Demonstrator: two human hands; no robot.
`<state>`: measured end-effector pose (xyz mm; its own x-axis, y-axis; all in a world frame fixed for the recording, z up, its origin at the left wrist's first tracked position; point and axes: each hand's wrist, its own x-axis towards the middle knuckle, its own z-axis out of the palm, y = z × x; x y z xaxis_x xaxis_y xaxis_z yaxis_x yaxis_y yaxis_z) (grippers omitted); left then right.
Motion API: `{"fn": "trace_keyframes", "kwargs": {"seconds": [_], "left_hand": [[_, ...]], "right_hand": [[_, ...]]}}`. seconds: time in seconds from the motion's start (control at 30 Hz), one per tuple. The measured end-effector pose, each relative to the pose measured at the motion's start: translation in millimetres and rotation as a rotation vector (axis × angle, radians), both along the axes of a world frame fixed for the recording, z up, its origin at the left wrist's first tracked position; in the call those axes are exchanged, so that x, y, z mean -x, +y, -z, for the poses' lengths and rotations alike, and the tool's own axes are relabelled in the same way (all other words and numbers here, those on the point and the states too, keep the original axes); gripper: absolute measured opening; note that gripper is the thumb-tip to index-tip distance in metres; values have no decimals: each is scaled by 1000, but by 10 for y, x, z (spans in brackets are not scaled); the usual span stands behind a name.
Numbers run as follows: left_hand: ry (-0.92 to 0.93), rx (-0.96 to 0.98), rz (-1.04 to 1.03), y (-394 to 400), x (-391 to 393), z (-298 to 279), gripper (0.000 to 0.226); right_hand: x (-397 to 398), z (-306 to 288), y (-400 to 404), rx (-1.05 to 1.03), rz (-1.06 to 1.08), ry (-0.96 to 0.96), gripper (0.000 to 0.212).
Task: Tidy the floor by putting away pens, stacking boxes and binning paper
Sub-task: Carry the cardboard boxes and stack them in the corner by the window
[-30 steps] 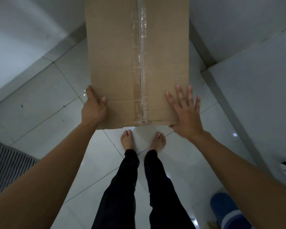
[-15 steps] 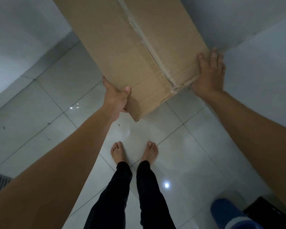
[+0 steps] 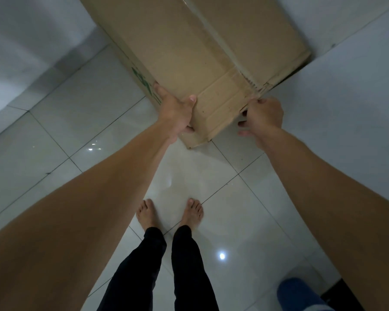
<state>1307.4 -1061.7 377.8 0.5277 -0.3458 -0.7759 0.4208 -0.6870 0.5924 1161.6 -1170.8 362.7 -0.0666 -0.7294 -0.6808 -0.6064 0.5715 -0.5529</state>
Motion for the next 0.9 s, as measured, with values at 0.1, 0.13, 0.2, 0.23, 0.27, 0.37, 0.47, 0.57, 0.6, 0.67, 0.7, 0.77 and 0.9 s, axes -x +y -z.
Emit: {"fn": "trace_keyframes", "kwargs": {"seconds": [0.1,0.13,0.2,0.23,0.27,0.37,0.47,0.57,0.6,0.67,0.7,0.77,0.9], "left_hand": [[-15,-16,20,-154,3,14,95],[-8,-20,32,-149,-5,17,96],[16,-24,38,-113,-39,31,99],[27,-27,32,-90,-57,20,100],[28,-43,28,-77,-76,10,99],[-74,-75,76,38,-86,-29,80],[-218,-133,292,324,-33,-187,57],[-320,-159,493,667,128,-586,50],[-363,-158,540,806,199,-774,48],[-461,-141,626,1059,327,-1115,47],[-491,-129,671,1201,393,-1290,47],[-510,-126,753,1475,511,-1564,46],[-518,-132,830,1829,731,-1874,42]], "right_hand": [[87,-32,-24,2,-125,50,27],[109,-63,17,-12,-156,46,29],[152,-137,146,-65,-196,12,30],[179,-164,225,-92,-225,1,29],[208,-177,306,-116,-262,-3,28],[301,-274,580,-162,-338,-32,20],[326,-465,839,-168,-362,-38,14],[342,-796,1110,-155,-348,-54,14],[343,-931,1222,-163,-334,-77,13],[340,-1175,1444,-181,-305,-131,14],[357,-1310,1577,-188,-294,-157,17],[418,-1597,1871,-190,-276,-198,22],[610,-1959,2350,-183,-261,-232,23]]}}
